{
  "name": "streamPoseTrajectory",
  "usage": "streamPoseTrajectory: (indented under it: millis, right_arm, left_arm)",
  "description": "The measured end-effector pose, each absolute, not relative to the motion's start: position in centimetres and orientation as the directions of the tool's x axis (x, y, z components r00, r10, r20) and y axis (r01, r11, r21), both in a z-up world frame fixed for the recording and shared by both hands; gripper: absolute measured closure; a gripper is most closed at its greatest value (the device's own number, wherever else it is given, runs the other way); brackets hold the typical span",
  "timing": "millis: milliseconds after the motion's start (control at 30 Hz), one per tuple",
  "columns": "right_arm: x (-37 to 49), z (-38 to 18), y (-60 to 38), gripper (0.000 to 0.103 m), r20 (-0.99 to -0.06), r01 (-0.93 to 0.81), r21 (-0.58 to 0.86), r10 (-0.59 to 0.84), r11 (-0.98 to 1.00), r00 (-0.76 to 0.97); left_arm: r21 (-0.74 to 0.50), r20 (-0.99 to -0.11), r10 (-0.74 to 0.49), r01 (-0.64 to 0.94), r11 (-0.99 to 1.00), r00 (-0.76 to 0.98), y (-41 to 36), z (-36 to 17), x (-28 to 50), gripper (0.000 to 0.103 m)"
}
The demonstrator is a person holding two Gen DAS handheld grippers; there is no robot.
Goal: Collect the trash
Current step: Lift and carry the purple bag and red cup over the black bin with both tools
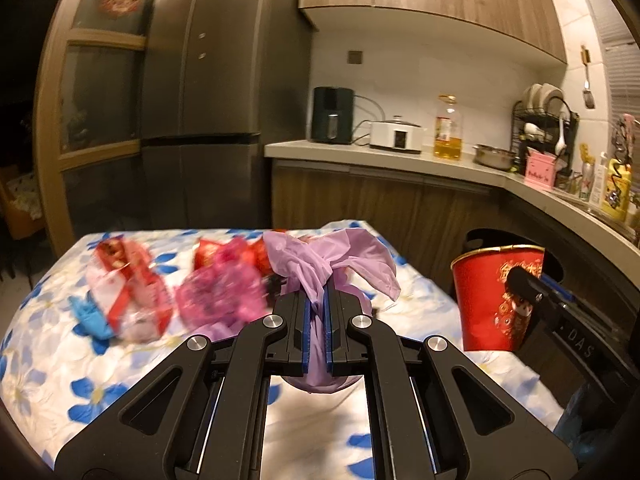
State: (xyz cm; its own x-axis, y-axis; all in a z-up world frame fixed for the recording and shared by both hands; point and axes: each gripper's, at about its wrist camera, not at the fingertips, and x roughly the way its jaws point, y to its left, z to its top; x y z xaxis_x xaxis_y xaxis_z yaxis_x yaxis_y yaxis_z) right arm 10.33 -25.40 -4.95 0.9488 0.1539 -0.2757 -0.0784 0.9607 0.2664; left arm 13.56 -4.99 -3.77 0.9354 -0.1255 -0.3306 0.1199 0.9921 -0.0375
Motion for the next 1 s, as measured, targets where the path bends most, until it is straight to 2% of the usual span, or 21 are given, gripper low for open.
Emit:
streamPoseTrajectory:
  millis: [533, 1000]
  right_arm:
    - [11.6, -1.4, -36.4, 0.074, -0.166, 0.154, 0.223, -0.118, 0.963, 0.979]
    - [12.8, -1.5, -41.1, 0.074, -0.147, 0.23, 0.225, -0.2, 0.947, 0.969]
  left_arm:
    - [-0.011, -0.261, -0.346, 0.355, 0.935, 0.901, -17.7, -0.5, 17.8, 0.099]
    - [-0.023, -0.276, -0.452, 0.464, 0.885, 0.848, -26.4, -1.0, 21.6, 0.099]
